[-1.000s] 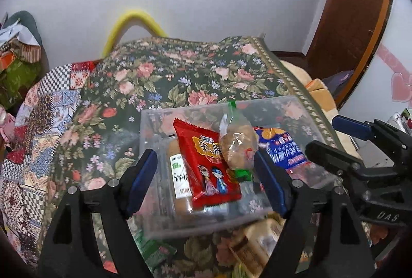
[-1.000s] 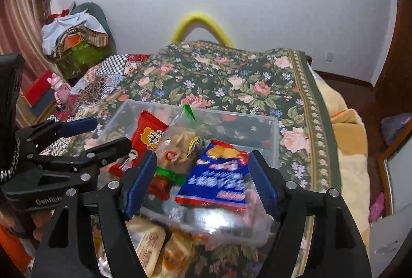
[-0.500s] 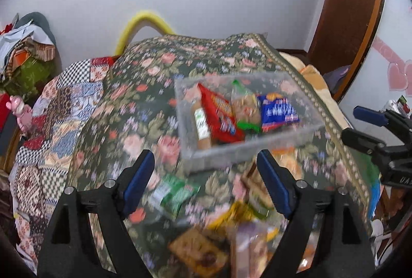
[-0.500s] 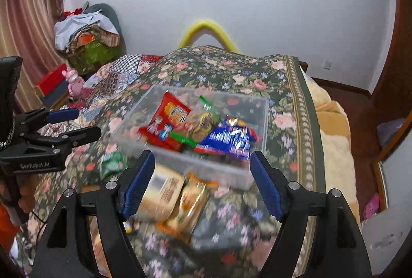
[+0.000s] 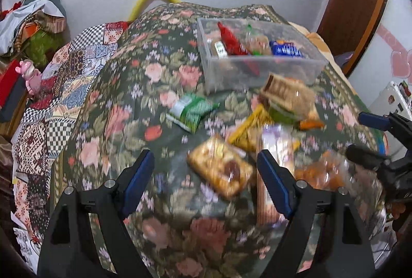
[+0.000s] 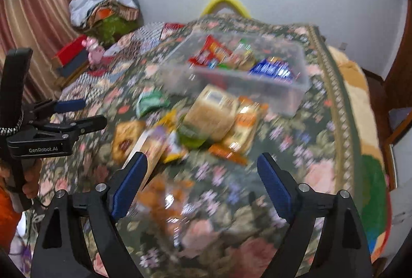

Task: Organize snacks
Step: 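Grasp the peanut snack pack with the left tool while the right grasps the orange pastry bag, then place the peanut pack into the box with the left tool while the right drops the pastry bag in, then move both tools back toward the remaining snacks beside the box, then grasp the tall wafer roll with the left tool while the right grasps the square cake, then lower the wafer roll into the box with the left tool while the right drops the cake in, then grasp the green snack bag with the left tool while the right grasps the orange-labelled bread bag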

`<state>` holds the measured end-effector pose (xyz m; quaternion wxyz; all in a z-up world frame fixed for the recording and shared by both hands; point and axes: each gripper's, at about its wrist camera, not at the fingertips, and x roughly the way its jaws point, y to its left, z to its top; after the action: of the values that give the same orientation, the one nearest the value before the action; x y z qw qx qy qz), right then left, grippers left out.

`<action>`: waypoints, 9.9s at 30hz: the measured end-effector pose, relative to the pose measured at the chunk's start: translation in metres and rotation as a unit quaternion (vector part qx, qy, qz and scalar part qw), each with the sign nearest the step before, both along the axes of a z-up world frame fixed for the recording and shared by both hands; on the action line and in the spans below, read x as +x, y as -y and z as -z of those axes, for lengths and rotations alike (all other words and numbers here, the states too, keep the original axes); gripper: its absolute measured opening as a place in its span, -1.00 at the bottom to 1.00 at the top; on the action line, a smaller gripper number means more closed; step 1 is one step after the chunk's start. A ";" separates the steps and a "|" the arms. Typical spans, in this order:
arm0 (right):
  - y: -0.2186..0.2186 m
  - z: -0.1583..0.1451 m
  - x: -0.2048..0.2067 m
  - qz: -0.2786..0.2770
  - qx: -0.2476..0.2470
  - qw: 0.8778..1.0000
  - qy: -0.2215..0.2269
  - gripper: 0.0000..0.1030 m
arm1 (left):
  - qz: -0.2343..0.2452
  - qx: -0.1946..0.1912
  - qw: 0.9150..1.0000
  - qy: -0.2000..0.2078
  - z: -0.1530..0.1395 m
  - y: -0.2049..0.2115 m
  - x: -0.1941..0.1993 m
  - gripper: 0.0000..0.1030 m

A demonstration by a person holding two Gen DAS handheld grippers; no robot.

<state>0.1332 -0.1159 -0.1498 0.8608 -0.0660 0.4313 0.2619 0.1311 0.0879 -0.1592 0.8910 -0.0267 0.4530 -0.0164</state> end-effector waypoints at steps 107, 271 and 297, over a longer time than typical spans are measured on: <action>0.019 -0.020 0.204 0.095 0.011 0.994 0.047 0.12 | -0.020 -0.032 0.996 0.078 -0.027 0.016 0.220 0.00; 0.024 0.028 0.091 0.046 -0.013 0.999 -0.016 0.30 | -0.004 -0.027 0.998 -0.048 0.062 -0.029 0.114 0.34; 0.027 0.035 0.079 0.047 0.001 0.999 -0.017 -0.38 | 0.009 -0.026 1.000 -0.010 0.059 -0.023 0.096 -1.00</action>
<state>0.2125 -0.1426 -0.1848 0.8647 -0.0399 0.4484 0.2226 0.2272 0.1110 -0.2184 0.8850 -0.0456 0.4619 -0.0354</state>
